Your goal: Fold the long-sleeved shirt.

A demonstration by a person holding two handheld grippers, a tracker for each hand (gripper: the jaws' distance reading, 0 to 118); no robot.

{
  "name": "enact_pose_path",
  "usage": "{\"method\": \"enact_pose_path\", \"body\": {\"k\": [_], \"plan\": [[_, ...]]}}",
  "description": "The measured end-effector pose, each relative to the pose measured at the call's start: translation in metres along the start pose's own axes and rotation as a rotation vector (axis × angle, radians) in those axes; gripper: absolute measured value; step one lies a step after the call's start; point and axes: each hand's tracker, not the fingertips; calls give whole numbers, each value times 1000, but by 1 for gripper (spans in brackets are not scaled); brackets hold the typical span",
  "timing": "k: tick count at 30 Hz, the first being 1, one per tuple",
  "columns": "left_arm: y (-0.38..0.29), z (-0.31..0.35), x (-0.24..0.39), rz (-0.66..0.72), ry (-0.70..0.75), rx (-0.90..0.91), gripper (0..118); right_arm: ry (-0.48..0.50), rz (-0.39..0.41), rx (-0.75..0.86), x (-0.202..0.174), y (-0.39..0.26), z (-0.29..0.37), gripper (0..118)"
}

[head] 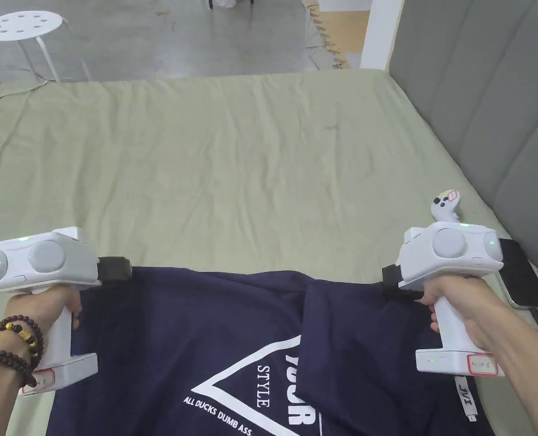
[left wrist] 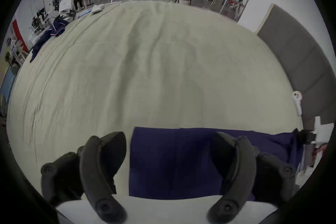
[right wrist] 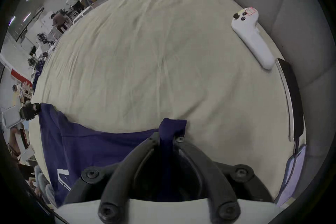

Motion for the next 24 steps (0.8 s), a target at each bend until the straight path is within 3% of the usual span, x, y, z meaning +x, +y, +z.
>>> {"method": "enact_pose_path", "body": {"k": [4, 6, 7, 10, 11, 14, 24], "plan": [[-7, -4, 5, 0, -11, -21, 92, -15, 9, 10, 4, 6, -4, 10], [-8, 2, 14, -30, 37, -22, 85, -22, 17, 7, -2, 4, -4, 10], [-9, 7, 15, -56, 49, -14, 78, -26, 24, 6, -2, 5, -3, 10], [-8, 25, 17, -57, -34, 0, 24, -22, 35, 23, 4, 14, -10, 10], [-7, 31, 13, -23, -114, 0, 15, -17, 34, 35, 5, 16, -8, 10], [-12, 53, 16, -39, -64, 53, 15, -24, 50, 61, 2, 11, 4, 10], [-78, 179, -17, -101, -150, 292, 15, 57, 154, 311, -5, -57, 129, 9]]}}
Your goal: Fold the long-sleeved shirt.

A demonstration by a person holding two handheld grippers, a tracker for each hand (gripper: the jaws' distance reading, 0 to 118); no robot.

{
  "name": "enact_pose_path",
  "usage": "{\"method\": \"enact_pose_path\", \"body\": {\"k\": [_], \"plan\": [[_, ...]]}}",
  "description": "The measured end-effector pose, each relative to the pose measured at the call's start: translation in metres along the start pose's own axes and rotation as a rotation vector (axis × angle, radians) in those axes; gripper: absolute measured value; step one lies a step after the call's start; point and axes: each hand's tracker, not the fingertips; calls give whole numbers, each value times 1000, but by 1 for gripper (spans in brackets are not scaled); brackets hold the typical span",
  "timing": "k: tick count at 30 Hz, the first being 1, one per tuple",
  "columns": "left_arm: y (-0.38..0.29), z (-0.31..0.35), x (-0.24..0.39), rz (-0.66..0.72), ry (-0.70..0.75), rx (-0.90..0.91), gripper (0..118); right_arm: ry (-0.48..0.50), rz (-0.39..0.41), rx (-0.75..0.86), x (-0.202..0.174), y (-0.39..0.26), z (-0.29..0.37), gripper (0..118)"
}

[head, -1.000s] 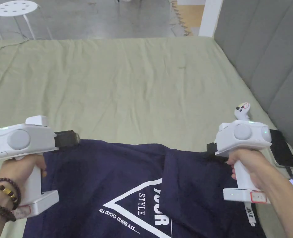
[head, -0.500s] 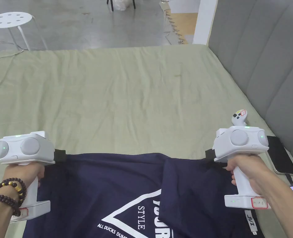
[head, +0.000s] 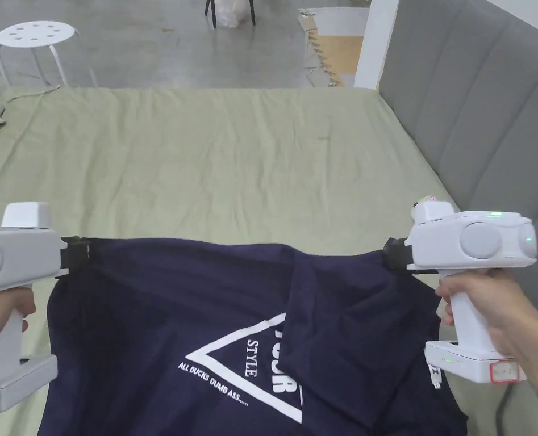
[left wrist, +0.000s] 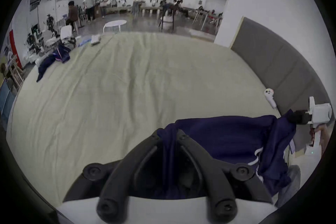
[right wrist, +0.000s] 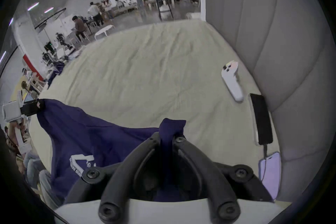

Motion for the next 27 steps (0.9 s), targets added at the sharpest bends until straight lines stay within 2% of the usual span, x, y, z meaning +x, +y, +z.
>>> {"method": "enact_pose_path", "body": {"k": [6, 13, 15, 19, 21, 23, 24, 25, 26, 27], "plan": [[-65, 69, -6, 4, -12, 47, 15, 24, 28, 67, -11, -66, 65, 9], [-149, 94, -21, 87, -10, -58, 15, 65, -8, -25, 5, -152, 90, 9], [-171, 92, -22, 115, 3, -116, 16, 54, 33, -132, 6, -172, 83, 10], [-201, 55, -17, 33, 25, -312, 16, -22, 164, -322, 1, -192, 37, 10], [-212, 37, -14, -12, 54, -357, 16, -27, 190, -361, -5, -196, 20, 10], [-218, 32, -7, 10, 66, -323, 18, -39, 193, -337, -10, -195, 14, 10], [-212, 34, -6, 17, 66, -313, 24, -46, 192, -330, -11, -190, 18, 15], [-206, 36, -7, 13, 68, -315, 37, -55, 183, -329, -17, -189, 27, 25], [-203, 44, -7, 14, 75, -298, 73, -59, 173, -314, -18, -188, 34, 52], [-201, 55, -5, 13, 97, -266, 97, -85, 180, -277, -20, -185, 45, 79]]}}
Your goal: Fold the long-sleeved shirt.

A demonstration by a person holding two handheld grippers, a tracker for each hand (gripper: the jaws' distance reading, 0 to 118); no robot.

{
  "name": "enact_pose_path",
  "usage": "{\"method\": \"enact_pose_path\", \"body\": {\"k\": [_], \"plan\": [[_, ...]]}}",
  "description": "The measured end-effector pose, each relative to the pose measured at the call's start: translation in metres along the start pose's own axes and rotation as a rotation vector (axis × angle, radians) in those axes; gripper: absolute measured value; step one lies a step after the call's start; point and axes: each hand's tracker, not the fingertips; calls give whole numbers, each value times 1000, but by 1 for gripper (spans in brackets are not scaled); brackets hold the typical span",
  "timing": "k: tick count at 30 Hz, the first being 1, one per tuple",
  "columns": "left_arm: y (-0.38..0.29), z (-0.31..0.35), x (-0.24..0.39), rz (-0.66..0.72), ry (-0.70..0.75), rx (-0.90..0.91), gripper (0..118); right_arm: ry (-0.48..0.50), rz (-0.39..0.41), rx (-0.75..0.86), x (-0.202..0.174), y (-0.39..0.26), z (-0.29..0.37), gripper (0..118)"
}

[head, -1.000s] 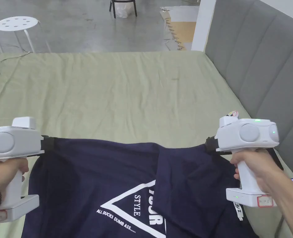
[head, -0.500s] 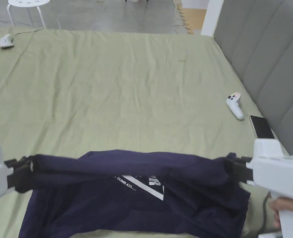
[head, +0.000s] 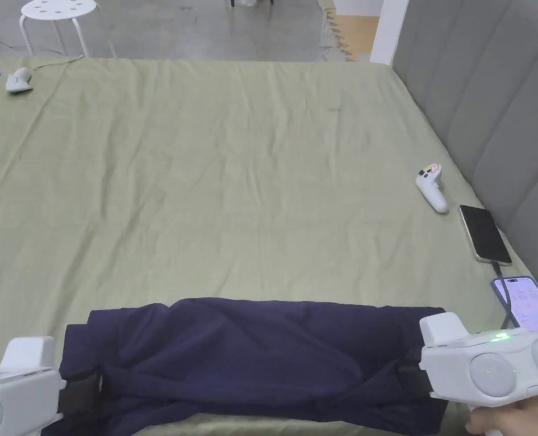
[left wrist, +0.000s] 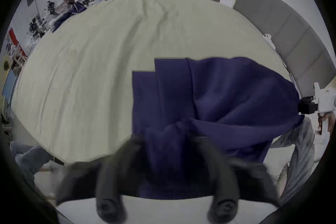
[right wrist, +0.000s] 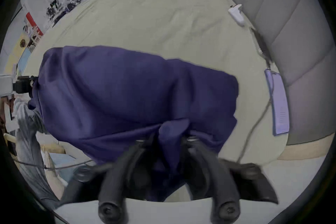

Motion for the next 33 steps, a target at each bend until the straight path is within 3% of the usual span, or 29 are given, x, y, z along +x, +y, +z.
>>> {"method": "enact_pose_path", "body": {"k": [1, 2, 6, 8, 9, 10, 11, 12, 15, 16, 17, 19, 20, 21, 24, 28, 30, 33], "plan": [[2, 8, -1, -3, 25, 31, 111, -56, 15, 27, -2, 1, 11, 106], [5, 22, -2, -3, 20, 68, 108, -88, 24, 61, -4, -1, 27, 118], [20, 91, -1, 48, -104, 225, 108, -44, -32, 280, -1, 8, 73, 118], [32, 94, -4, 58, -117, 253, 107, -25, -92, 286, -4, 20, 82, 117], [37, 101, -2, 59, -121, 273, 100, 3, -118, 304, -5, 24, 85, 108], [40, 106, -1, 51, -121, 290, 80, 32, -136, 341, -6, 26, 87, 80], [45, 105, 4, 34, -118, 306, 29, 57, -148, 358, -8, 30, 85, 10], [48, 103, 10, 25, -93, 315, 8, 96, -171, 383, -14, 31, 84, 2], [55, 100, 14, 39, -129, 290, 6, 96, -142, 365, -24, 37, 81, 2], [55, 99, 12, 60, -164, 286, 8, 95, -136, 364, -27, 38, 80, 2], [55, 96, 6, 113, -199, 292, 25, 94, -130, 364, -30, 38, 79, 2], [56, 92, -10, 233, -298, 265, 92, 103, -120, 370, -33, 38, 80, 2], [57, 82, -22, 290, -322, 251, 110, 112, -118, 372, -33, 38, 80, 2], [53, 70, -35, 353, -316, 310, 106, 120, -119, 372, -33, 38, 79, 2], [64, 44, -93, 490, -502, 165, 109, 123, -136, 373, -29, 38, 77, 2], [48, 5, -126, 627, -580, -52, 109, 90, -140, 355, -26, 35, 76, 2], [36, -15, -129, 680, -608, -128, 109, 89, -143, 349, -25, 34, 76, 2], [18, -12, -80, 734, -682, -192, 112, 86, -153, 341, -24, 31, 74, 2]]}}
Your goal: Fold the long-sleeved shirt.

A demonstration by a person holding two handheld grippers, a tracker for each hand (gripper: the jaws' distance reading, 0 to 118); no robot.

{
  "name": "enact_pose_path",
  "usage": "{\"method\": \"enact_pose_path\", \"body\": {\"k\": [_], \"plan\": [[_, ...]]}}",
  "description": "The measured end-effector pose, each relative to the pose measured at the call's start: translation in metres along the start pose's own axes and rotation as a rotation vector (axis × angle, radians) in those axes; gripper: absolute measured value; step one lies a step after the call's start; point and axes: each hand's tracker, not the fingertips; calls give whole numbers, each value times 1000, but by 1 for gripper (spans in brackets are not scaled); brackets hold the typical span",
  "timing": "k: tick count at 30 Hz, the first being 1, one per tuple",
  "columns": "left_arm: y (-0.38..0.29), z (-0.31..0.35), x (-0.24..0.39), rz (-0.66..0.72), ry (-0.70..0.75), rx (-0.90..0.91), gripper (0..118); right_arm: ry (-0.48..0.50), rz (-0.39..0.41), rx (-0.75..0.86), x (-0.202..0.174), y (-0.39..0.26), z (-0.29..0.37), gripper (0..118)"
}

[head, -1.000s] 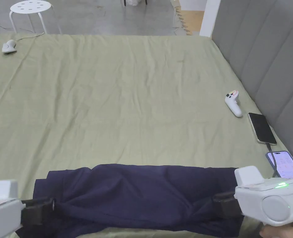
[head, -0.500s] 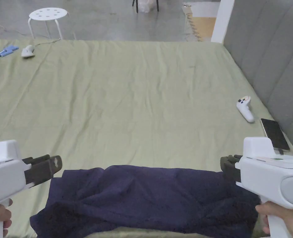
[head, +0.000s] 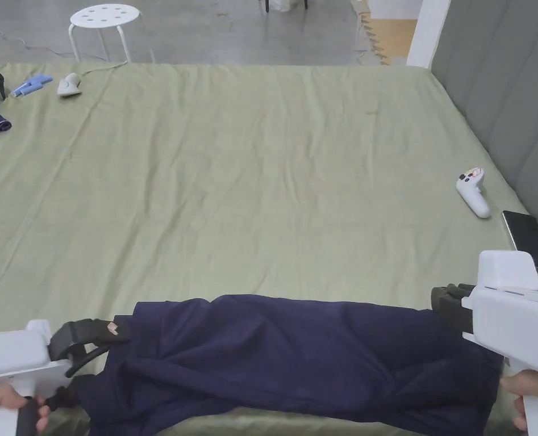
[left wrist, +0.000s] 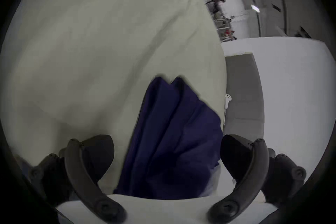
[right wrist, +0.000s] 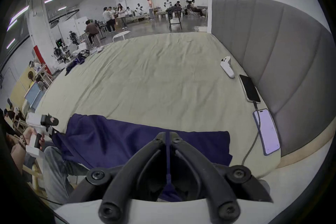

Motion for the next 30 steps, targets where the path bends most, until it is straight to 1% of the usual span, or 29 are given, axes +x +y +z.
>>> {"method": "enact_pose_path", "body": {"k": [1, 2, 4, 5, 6, 10, 11, 12, 13, 14, 15, 16, 17, 18, 19, 21, 22, 25, 26, 28, 29, 30], "plan": [[-11, 1, 7, -38, -56, 44, 112, -2, 0, -3, -1, 0, 0, 2], [9, 5, 1, -26, -120, 31, 112, -4, 0, -5, 0, 0, -1, 2], [6, -14, 0, 51, -176, -33, 112, -5, 0, -9, 0, -1, -1, 2], [1, -24, 3, 33, -214, -52, 112, -3, 1, -10, -2, 0, -2, 2], [10, -40, -11, -16, -258, -46, 112, -3, 1, -11, -3, 0, -2, 2], [24, -56, 5, -62, -235, -47, 111, 6, 5, -10, -7, 0, 0, 2], [29, -54, 11, -139, -190, -41, 106, 8, 5, -10, -7, 0, 1, 2], [32, -51, 18, -246, -114, -20, 84, 10, 5, -12, -7, 0, 1, 2], [34, -52, 24, -319, 19, 9, 41, 11, 5, -12, -8, 1, 1, 2], [-17, -66, 45, -353, 119, 5, 26, 10, 5, -11, -8, 1, 2, 2], [-13, -63, 42, -330, 115, -9, 26, 8, 6, -10, -7, 1, 4, 2], [-10, -56, 41, -303, 41, -7, 26, 7, 7, -8, -7, 0, 5, 2], [-10, -49, 42, -305, 12, 10, 26, 6, 4, -6, -6, 2, 5, 2], [5, -53, 29, -352, 43, 64, 26, 3, 0, -4, -5, 2, 6, 2], [7, -49, 31, -377, 61, 92, 26, 0, -3, -3, -5, 2, 7, 2], [19, -34, 27, -358, 39, 150, 25, -5, -2, -5, -4, 3, 6, 2], [43, -31, 11, -340, 41, 180, 25, -7, 0, -6, -4, 4, 6, 2], [71, -2, 3, -347, 42, 213, 24, -7, 10, -4, -6, 6, 8, 2], [48, -2, 10, -346, 49, 232, 24, -5, 11, -2, -7, 7, 9, 2], [60, 18, 7, -347, 67, 265, 24, -1, 11, 3, -8, 8, 10, 2], [68, 31, 4, -349, 99, 309, 24, 1, 12, 6, -9, 9, 10, 2], [43, 39, 23, -330, 94, 314, 24, 3, 12, 8, -10, 10, 10, 2]]}}
